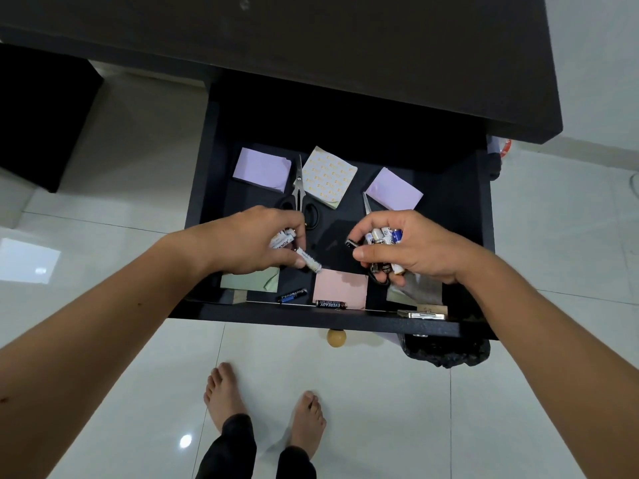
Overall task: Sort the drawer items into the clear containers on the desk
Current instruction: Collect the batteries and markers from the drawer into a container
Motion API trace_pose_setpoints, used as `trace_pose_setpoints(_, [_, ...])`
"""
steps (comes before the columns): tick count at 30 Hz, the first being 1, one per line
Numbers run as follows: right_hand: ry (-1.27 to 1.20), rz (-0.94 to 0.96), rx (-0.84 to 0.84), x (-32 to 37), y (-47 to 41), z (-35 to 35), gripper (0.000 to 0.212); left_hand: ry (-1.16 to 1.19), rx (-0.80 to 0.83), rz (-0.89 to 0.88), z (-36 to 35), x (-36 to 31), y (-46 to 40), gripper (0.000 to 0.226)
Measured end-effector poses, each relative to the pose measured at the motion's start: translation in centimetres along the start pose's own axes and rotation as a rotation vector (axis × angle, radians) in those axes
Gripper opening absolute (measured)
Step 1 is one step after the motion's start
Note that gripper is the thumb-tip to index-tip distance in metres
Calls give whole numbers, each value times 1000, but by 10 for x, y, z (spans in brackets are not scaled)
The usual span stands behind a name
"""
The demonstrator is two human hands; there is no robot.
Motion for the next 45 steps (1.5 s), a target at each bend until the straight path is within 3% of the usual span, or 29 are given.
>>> trace_pose_setpoints(3, [50,11,77,1,-1,-4,31,143,-68,12,6,-1,1,17])
trace_pose_setpoints(8, [108,-5,138,3,-6,-12,11,421,-184,18,14,-7,2,27])
trace_pose_setpoints(10, [197,-21,155,4,-10,-18,18,478,-233,37,14,-6,1,33])
trace_pose_setpoints(13, [441,-19,164,6,-15,-28,9,506,-262,51,13,-7,0,35])
trace_pose_setpoints(16, [676,10,162,3,-20,-34,15,410,-270,74,12,-8,1,36])
trace_pose_setpoints(20, [815,19,232,3,-21,-35,15,286,-207,26,10,-9,2,25])
trace_pose_setpoints(24, [765,-4,271,3,-20,-32,8,177,-54,-84,7,-11,6,31])
trace_pose_setpoints(28, [661,4,282,4,-17,-27,7,80,42,-69,2,-11,7,9])
trace_pose_setpoints(33, [415,-17,302,0,-13,-23,9,-140,91,-17,-2,-10,6,32])
trace_pose_setpoints(38, [356,-45,294,-3,-7,-21,26,-366,138,-28,-11,-12,3,32])
trace_pose_setpoints(45, [296,-51,226,-3,-7,-15,26,-505,110,-64,-22,-17,-4,31])
Point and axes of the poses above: each hand's wrist, its own y-axis away from the middle knuckle, its own z-axis out of the back of the hand, x = y × z, the point moved 1 cm from there along -y, towards the middle knuckle, and after that the axes turned 2 degrees about -y, right-handed, at the moved point
